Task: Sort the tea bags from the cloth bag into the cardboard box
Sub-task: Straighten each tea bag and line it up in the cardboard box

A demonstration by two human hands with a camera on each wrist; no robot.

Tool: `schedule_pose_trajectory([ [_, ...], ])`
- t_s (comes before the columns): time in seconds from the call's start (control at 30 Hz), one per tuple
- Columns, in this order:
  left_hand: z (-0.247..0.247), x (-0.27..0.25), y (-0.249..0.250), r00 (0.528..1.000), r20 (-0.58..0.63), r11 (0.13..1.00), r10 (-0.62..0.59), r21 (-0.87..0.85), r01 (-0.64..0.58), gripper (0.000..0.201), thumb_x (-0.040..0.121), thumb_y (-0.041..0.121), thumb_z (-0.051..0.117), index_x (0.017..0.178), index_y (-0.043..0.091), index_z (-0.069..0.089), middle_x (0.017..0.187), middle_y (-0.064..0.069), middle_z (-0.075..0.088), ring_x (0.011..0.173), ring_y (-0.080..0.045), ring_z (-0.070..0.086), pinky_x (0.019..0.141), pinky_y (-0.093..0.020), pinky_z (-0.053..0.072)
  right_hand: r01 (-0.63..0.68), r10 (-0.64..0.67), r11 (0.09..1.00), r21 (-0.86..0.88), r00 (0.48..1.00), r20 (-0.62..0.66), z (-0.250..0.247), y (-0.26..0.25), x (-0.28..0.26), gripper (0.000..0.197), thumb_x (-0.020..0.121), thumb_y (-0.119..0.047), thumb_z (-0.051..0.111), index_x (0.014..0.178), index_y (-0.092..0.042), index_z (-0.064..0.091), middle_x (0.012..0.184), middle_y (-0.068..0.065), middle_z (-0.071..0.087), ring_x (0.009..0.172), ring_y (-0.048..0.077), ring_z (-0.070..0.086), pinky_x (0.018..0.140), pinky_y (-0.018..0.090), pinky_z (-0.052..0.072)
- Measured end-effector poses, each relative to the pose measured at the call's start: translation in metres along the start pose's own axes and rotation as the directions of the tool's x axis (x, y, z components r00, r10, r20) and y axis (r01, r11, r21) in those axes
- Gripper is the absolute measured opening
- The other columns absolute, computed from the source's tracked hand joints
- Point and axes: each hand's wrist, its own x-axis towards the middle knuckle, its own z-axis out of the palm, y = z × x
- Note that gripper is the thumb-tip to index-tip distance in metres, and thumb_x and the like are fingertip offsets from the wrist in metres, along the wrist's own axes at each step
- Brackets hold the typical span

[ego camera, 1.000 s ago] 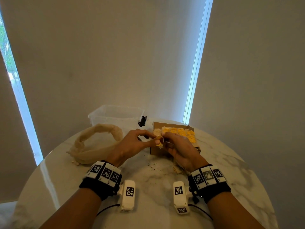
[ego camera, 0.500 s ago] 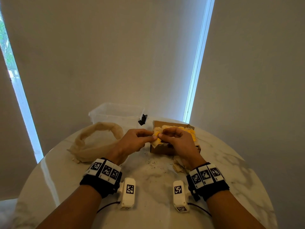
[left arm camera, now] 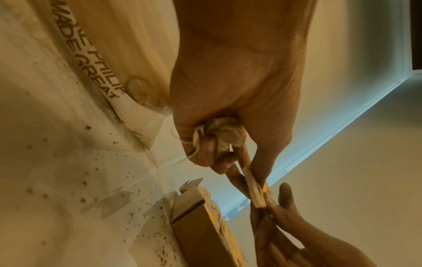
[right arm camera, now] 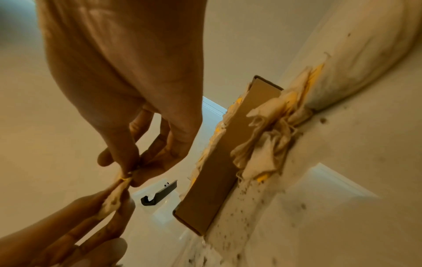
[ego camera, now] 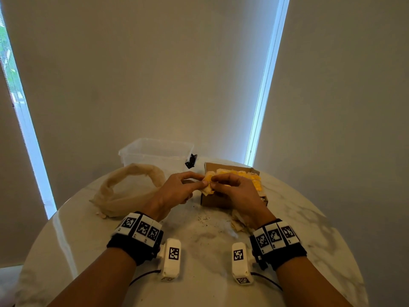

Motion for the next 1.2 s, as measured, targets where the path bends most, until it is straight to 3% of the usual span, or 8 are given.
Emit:
schedule_pose_trajectory([
  [0.1, 0.001, 0.002, -0.001, 1.0, 0.0, 1.0, -0.005, 0.004, 0.005, 0.021, 0.096, 0.035, 0.076, 0.115, 0.027, 0.075, 0.087, 0.002, 0.081, 0.049, -0.005, 0.049, 0.047, -0.02, 0.039, 0.055, -0.06, 0.989, -0.14, 0.998, -0.035, -0.012, -0.013, 0.004, 0.019, 0.094, -0.013, 0.079, 0.111, -0.02, 0.083, 0.106, -0.005, 0.081, 0.103, 0.02, 0.076, 0.087, 0.031, 0.065],
  [0.3, -0.003, 0.004, -0.006, 0.999, -0.034, 1.0, -0.023, -0.013, 0.022, 0.021, 0.1, 0.036, 0.071, 0.116, 0.024, 0.074, 0.092, 0.007, 0.081, 0.054, -0.007, 0.05, 0.049, -0.021, 0.041, 0.149, -0.198, 0.898, -0.414, 0.977, -0.076, -0.064, -0.052, 0.038, 0.02, 0.091, -0.014, 0.083, 0.105, -0.028, 0.086, 0.098, -0.011, 0.082, 0.088, 0.011, 0.078, 0.079, 0.031, 0.065],
  [0.4, -0.003, 0.003, -0.006, 0.999, -0.04, 0.999, -0.029, -0.028, 0.028, 0.02, 0.1, 0.036, 0.07, 0.115, 0.024, 0.075, 0.091, 0.008, 0.081, 0.059, -0.009, 0.05, 0.05, -0.02, 0.04, 0.15, -0.191, 0.776, -0.612, 0.982, -0.002, -0.081, -0.062, 0.055, 0.019, 0.093, -0.013, 0.081, 0.105, -0.028, 0.086, 0.1, -0.012, 0.079, 0.079, 0.009, 0.076, 0.069, 0.021, 0.061],
  [0.5, -0.003, 0.002, -0.006, 0.999, -0.044, 0.999, -0.024, -0.031, 0.022, 0.017, 0.101, 0.036, 0.07, 0.113, 0.025, 0.075, 0.091, 0.008, 0.081, 0.059, -0.008, 0.05, 0.051, -0.02, 0.04, 0.132, -0.097, 0.696, -0.706, 0.991, 0.09, -0.093, -0.061, 0.065, 0.021, 0.091, -0.01, 0.082, 0.104, -0.026, 0.085, 0.096, -0.016, 0.077, 0.074, 0.008, 0.073, 0.058, 0.013, 0.052],
  [0.67, -0.003, 0.008, -0.008, 0.998, -0.045, 0.999, -0.031, 0.014, 0.031, 0.016, 0.1, 0.035, 0.07, 0.112, 0.025, 0.073, 0.086, 0.012, 0.08, 0.051, -0.006, 0.049, 0.049, -0.022, 0.042, 0.071, 0.13, 0.664, -0.744, 0.969, 0.208, -0.096, -0.039, 0.075, 0.025, 0.081, -0.014, 0.091, 0.099, -0.03, 0.084, 0.109, -0.012, 0.078, 0.095, 0.01, 0.072, 0.075, 0.022, 0.056],
  [0.8, -0.003, 0.008, -0.008, 0.998, -0.056, 0.999, -0.032, -0.01, 0.031, 0.012, 0.1, 0.034, 0.071, 0.108, 0.025, 0.075, 0.085, 0.011, 0.08, 0.051, -0.007, 0.048, 0.048, -0.021, 0.04, 0.059, 0.187, 0.652, -0.756, 0.953, 0.236, -0.093, -0.025, 0.08, 0.026, 0.08, -0.021, 0.092, 0.1, -0.034, 0.082, 0.114, -0.009, 0.077, 0.105, 0.011, 0.07, 0.093, 0.031, 0.056],
  [1.07, -0.003, 0.005, -0.006, 0.996, -0.068, 0.999, -0.049, -0.01, 0.049, 0.015, 0.101, 0.036, 0.07, 0.111, 0.025, 0.075, 0.087, 0.01, 0.08, 0.055, -0.008, 0.05, 0.049, -0.02, 0.041, 0.022, 0.22, 0.578, -0.816, 0.959, 0.182, -0.089, -0.006, 0.086, 0.024, 0.08, -0.026, 0.093, 0.096, -0.037, 0.08, 0.114, -0.007, 0.072, 0.104, 0.012, 0.067, 0.091, 0.032, 0.055],
  [1.2, -0.002, 0.004, -0.004, 0.995, -0.076, 0.998, -0.06, -0.041, 0.057, 0.023, 0.102, 0.037, 0.067, 0.116, 0.02, 0.074, 0.092, 0.005, 0.08, 0.056, -0.009, 0.05, 0.048, -0.02, 0.041, 0.015, 0.177, 0.58, -0.815, 0.974, 0.144, -0.088, 0.001, 0.083, 0.025, 0.078, -0.024, 0.094, 0.096, -0.036, 0.08, 0.113, -0.012, 0.073, 0.099, 0.006, 0.068, 0.079, 0.024, 0.053],
])
